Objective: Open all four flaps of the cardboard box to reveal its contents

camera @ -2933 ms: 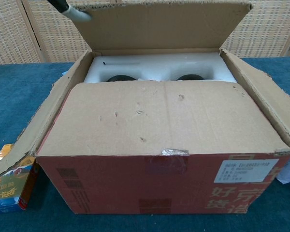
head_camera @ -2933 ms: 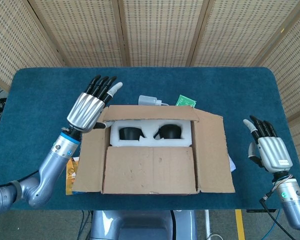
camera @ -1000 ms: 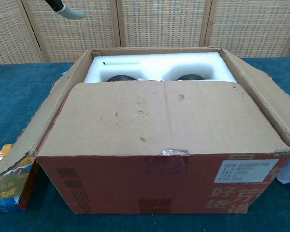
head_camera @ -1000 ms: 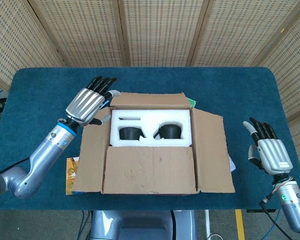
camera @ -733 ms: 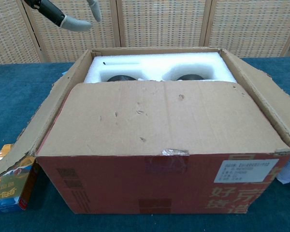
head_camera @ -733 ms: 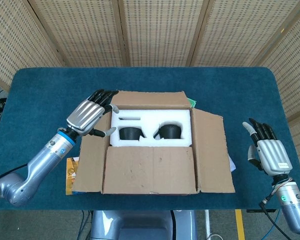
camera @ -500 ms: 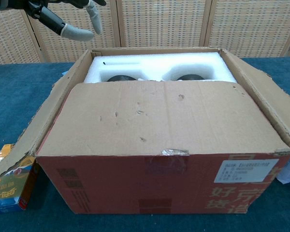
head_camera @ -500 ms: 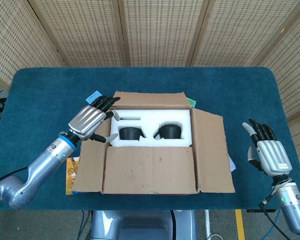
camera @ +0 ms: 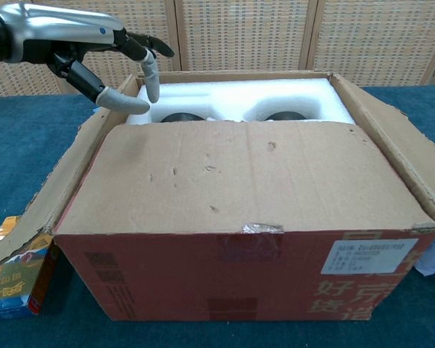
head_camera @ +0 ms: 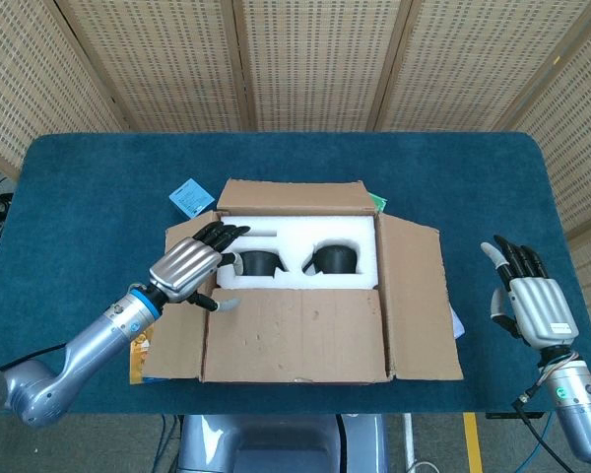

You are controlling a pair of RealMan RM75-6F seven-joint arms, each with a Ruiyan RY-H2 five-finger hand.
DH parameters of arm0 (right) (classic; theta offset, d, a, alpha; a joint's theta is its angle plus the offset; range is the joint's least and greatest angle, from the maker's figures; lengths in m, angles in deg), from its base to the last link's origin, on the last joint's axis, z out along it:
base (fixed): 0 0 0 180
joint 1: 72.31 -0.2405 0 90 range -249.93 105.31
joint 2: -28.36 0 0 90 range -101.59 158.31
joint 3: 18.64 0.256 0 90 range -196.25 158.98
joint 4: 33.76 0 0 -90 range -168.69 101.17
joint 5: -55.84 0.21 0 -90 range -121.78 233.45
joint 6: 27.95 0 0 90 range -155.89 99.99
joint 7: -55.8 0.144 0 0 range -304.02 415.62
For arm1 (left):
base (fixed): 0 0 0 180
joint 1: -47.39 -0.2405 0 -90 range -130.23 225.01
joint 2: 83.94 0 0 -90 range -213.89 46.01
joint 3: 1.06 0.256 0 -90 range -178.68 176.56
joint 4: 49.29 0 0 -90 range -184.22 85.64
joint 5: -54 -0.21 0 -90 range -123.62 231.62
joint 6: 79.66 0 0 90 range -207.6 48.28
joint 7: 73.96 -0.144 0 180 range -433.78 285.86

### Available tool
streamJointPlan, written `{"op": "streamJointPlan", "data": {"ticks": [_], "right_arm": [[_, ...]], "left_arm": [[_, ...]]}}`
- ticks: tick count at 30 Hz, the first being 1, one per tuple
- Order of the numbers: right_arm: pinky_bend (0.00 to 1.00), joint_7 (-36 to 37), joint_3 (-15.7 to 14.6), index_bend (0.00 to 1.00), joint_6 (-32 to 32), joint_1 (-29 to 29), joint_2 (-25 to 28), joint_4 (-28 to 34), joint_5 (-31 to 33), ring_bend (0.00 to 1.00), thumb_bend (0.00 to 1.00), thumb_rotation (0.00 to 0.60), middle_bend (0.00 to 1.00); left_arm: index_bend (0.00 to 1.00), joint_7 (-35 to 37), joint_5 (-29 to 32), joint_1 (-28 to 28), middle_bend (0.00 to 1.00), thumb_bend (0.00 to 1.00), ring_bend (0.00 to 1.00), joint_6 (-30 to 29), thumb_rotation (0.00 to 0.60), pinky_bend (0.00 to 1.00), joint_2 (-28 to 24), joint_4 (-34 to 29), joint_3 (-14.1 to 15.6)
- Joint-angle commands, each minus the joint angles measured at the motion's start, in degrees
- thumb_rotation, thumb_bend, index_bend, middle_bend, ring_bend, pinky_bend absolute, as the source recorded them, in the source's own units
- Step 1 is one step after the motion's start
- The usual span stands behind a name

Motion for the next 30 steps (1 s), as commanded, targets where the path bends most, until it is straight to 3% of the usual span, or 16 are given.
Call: {"op": "streamJointPlan", "data": {"ticks": [1,30], "right_arm": [[0.00,0.1,0.0,0.00,0.0,0.1,0.1,-0.1,0.0,0.00,0.85,0.600,0.00],[0.00,1.0,-0.1,0.00,0.2,0.7,0.4,-0.6,-0.1,0.00,0.85,0.600,0.00]], "left_arm": [[0.41,-0.6,0.5,0.2,0.00,0.27,0.00,-0.1,0.341,0.00,0.6,0.1,0.4],[0.41,-1.5,3.8,2.1,0.00,0.24,0.00,1.2,0.343,0.00,3.2,-0.2,2.0]]}}
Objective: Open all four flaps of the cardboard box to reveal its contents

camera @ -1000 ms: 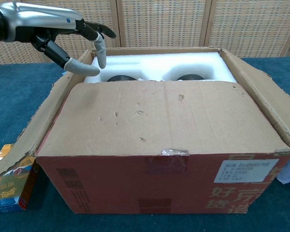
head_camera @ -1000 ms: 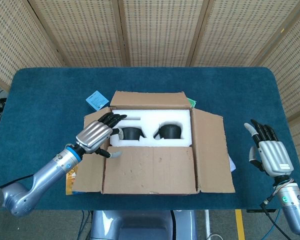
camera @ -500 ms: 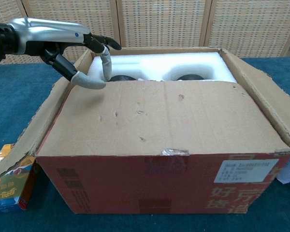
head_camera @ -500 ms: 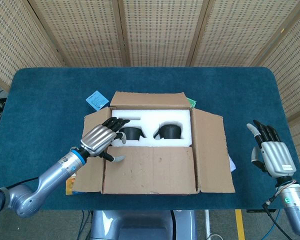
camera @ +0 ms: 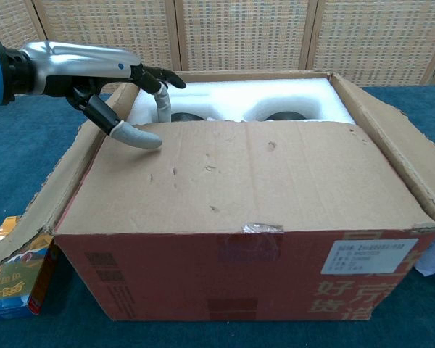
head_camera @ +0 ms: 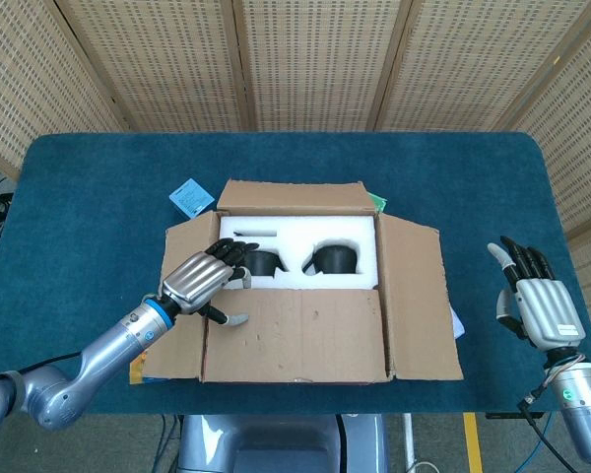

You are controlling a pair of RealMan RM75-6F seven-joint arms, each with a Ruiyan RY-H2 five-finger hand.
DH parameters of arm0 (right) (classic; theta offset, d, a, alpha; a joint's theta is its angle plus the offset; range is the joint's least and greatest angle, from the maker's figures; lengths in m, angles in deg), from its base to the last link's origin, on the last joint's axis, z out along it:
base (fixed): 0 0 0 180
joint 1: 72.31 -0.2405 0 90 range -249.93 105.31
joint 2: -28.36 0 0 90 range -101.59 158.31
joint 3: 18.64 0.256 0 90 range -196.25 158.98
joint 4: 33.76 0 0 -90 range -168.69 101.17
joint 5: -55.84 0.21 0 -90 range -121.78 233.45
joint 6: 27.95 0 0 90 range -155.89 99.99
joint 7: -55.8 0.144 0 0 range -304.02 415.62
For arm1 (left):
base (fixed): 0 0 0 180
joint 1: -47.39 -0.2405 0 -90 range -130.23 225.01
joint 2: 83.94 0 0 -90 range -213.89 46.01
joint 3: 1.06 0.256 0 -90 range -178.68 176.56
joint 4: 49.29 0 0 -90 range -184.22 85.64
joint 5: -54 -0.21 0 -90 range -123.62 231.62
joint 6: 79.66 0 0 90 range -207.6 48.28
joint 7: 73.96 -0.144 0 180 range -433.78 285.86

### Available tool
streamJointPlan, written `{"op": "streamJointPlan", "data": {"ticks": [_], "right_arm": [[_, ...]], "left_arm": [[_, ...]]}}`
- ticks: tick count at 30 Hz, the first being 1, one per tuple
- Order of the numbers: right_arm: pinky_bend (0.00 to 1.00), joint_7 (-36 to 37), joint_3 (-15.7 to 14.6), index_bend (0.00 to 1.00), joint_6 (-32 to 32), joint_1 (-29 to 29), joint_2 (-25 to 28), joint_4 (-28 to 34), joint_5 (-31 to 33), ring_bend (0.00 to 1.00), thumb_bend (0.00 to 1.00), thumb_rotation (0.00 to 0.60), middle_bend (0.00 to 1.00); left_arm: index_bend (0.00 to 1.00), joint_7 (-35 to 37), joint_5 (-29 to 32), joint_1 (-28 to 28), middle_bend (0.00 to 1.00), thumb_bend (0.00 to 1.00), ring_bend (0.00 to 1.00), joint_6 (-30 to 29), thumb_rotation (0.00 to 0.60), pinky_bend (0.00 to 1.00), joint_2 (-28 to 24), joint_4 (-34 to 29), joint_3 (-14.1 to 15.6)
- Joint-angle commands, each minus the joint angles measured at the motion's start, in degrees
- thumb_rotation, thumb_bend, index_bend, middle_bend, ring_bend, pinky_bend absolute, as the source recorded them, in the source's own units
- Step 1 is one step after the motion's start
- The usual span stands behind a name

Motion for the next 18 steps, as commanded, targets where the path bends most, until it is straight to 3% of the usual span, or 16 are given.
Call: {"op": "streamJointPlan", "data": {"ticks": [1,10,18], "right_arm": [[0.00,-0.1,0.0,0.00,0.0,0.0,-0.1,0.0,0.0,0.00,0.85,0.600,0.00],[0.00,-0.7,0.1,0.00,0.1,0.0,-0.1,0.4,0.1,0.00,0.85,0.600,0.00],[0.00,-1.4,0.2,0.00,0.0,-0.2,-0.1,0.9,0.4,0.00,0.85,0.600,0.00]], "left_arm": [[0.41,1.5,0.2,0.1,0.00,0.24,0.00,0.9,0.343,0.00,-0.4,-0.5,-0.4],[0.41,11.4,-1.8,-1.0,0.00,0.24,0.00,3.6,0.343,0.00,-4.4,-3.3,-3.1],[0.41,23.1,-10.9,-4.2,0.00,0.23,0.00,4.0,0.342,0.00,-9.6,-6.2,-5.5]]}}
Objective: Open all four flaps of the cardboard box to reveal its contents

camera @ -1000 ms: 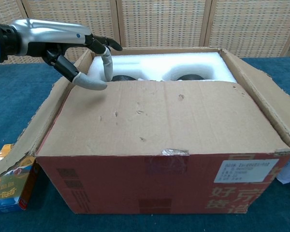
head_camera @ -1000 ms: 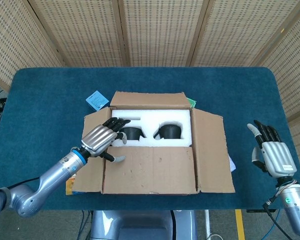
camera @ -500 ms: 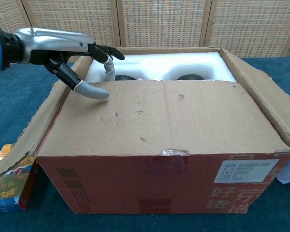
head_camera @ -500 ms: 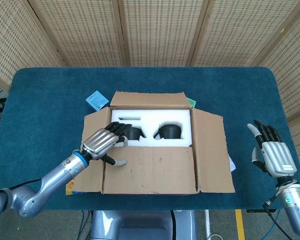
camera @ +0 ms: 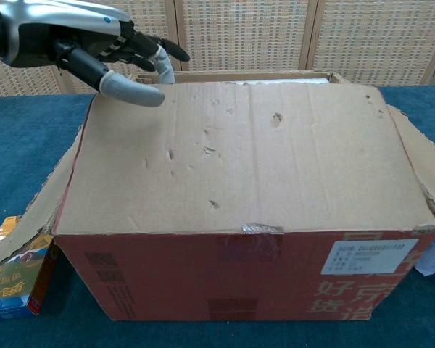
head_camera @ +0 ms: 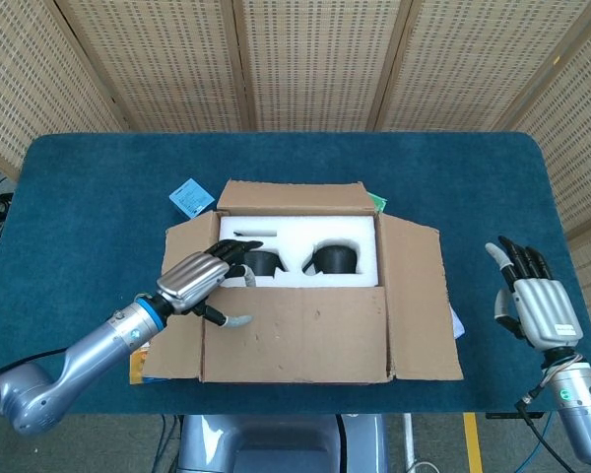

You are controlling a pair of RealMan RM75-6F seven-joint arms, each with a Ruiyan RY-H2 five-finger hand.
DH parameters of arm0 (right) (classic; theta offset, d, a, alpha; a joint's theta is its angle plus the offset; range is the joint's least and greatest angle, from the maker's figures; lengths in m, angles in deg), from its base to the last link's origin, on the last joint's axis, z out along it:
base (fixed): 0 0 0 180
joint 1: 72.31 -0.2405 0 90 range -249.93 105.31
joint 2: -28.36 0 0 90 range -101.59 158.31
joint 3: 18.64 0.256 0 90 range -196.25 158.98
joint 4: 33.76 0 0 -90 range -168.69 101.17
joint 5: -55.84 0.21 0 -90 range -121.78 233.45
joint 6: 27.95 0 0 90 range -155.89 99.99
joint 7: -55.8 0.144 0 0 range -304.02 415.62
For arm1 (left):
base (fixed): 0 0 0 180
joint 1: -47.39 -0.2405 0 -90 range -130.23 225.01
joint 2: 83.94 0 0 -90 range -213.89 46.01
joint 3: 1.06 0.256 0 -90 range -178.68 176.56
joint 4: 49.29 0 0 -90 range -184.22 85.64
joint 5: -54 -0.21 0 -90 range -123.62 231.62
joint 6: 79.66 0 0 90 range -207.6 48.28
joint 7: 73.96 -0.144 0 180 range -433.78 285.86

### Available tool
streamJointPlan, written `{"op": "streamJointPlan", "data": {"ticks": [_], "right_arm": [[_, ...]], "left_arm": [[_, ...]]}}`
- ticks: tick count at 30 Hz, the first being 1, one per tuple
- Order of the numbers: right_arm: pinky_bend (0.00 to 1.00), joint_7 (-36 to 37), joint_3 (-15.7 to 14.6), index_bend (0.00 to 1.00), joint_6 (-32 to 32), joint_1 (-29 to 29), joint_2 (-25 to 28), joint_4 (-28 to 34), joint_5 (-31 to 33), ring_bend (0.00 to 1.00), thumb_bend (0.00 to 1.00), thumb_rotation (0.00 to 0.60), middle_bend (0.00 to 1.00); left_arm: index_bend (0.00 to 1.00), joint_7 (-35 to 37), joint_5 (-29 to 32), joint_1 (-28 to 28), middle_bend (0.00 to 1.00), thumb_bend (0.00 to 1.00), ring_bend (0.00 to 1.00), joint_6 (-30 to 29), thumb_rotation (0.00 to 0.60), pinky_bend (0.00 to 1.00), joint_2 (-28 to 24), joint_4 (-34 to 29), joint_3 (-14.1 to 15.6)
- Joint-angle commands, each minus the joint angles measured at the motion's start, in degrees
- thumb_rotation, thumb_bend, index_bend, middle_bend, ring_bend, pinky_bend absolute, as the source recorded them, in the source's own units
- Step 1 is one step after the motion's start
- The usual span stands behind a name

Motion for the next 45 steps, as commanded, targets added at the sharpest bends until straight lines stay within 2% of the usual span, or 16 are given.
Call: {"op": "streamJointPlan", "data": {"ticks": [1,12,23,32,39,45], "right_arm": [[0.00,-0.1,0.0,0.00,0.0,0.0,0.0,0.1,0.0,0.00,0.85,0.600,0.00],[0.00,-1.1,0.1,0.00,0.2,-0.1,0.2,1.0,0.2,0.00,0.85,0.600,0.00],[0.00,-1.8,0.2,0.00,0.4,-0.1,0.2,1.7,0.1,0.00,0.85,0.600,0.00],[0.00,-2.8,0.4,0.00,0.5,-0.3,0.5,2.4,0.3,0.00,0.85,0.600,0.00],[0.00,-3.6,0.6,0.00,0.5,-0.6,0.7,3.0,0.2,0.00,0.85,0.600,0.00],[0.00,-4.0,0.6,0.00,0.5,-0.7,0.9,3.5,0.4,0.00,0.85,0.600,0.00]], "left_arm": [[0.41,5.2,-4.7,-1.9,0.00,0.23,0.00,0.1,0.343,0.00,-2.7,-1.7,-1.2],[0.41,20.3,-18.3,-4.5,0.00,0.22,0.00,-0.7,0.336,0.00,-8.6,-4.9,-0.9],[0.41,32.9,-29.3,-5.0,0.00,0.22,0.00,-3.9,0.330,0.00,-12.4,-6.6,1.4],[0.41,44.2,-39.9,-3.9,0.00,0.21,0.00,-8.5,0.317,0.00,-16.2,-6.3,5.3],[0.41,48.2,-47.6,-3.3,0.00,0.20,0.00,-12.1,0.307,0.00,-17.9,-5.7,9.5],[0.41,49.4,-51.6,-2.3,0.00,0.18,0.00,-13.7,0.301,0.00,-18.7,-5.6,12.1]]}}
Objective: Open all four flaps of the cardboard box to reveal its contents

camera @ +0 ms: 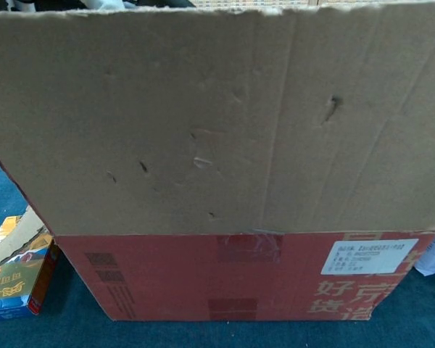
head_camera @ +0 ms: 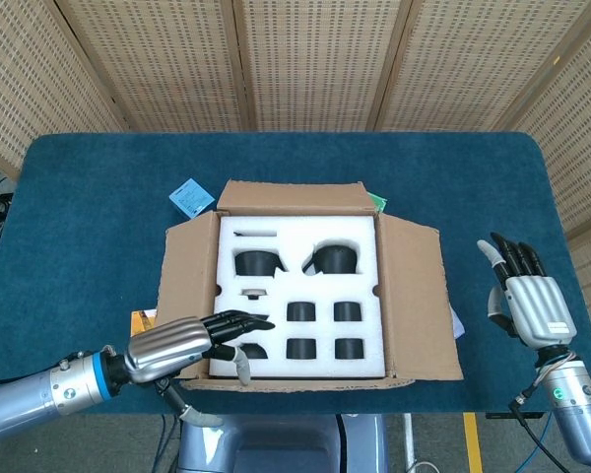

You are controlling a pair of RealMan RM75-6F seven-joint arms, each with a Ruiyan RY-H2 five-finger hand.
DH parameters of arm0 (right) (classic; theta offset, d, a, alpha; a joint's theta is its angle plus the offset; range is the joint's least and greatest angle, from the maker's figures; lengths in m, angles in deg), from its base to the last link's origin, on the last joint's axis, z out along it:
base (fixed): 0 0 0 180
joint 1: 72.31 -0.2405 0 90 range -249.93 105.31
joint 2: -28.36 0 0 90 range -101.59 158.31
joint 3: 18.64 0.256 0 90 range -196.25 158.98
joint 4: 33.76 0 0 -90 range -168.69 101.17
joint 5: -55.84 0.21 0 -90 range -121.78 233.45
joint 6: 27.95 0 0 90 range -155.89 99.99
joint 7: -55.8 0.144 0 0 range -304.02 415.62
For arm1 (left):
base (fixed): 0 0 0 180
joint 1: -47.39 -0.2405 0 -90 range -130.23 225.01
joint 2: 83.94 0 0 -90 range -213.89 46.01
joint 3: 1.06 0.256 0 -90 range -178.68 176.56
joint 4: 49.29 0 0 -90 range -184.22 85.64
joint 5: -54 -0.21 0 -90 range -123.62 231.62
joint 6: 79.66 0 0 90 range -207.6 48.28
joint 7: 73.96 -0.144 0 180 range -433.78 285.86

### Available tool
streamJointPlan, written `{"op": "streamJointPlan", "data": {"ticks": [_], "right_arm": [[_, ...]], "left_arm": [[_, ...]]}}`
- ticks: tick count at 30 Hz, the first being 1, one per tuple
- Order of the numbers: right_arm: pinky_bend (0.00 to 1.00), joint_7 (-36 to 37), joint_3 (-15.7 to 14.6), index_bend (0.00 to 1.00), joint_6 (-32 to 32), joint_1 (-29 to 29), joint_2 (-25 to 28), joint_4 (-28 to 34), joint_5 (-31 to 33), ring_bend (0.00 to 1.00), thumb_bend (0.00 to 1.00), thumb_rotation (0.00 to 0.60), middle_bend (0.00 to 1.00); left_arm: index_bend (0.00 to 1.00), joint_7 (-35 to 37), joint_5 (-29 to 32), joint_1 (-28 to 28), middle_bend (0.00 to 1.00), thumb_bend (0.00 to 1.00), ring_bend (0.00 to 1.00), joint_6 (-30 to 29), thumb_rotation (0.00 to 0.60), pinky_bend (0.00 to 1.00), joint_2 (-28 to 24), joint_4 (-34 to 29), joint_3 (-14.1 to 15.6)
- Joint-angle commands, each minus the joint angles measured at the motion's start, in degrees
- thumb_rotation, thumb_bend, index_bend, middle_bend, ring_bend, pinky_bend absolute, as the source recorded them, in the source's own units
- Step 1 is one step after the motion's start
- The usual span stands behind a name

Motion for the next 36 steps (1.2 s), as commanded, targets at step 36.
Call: {"op": "streamJointPlan", "data": {"ticks": [36], "right_arm": [[0.00,1.3,-0.1,0.00,-0.5,-0.5,-2.0,-2.3,0.2,0.00,0.85,0.600,0.00]], "left_arm": [[0.16,-41.2,16.2,-14.2,0.00,0.26,0.00,-12.9,0.477,0.00,6.1,1.9,1.2]]}}
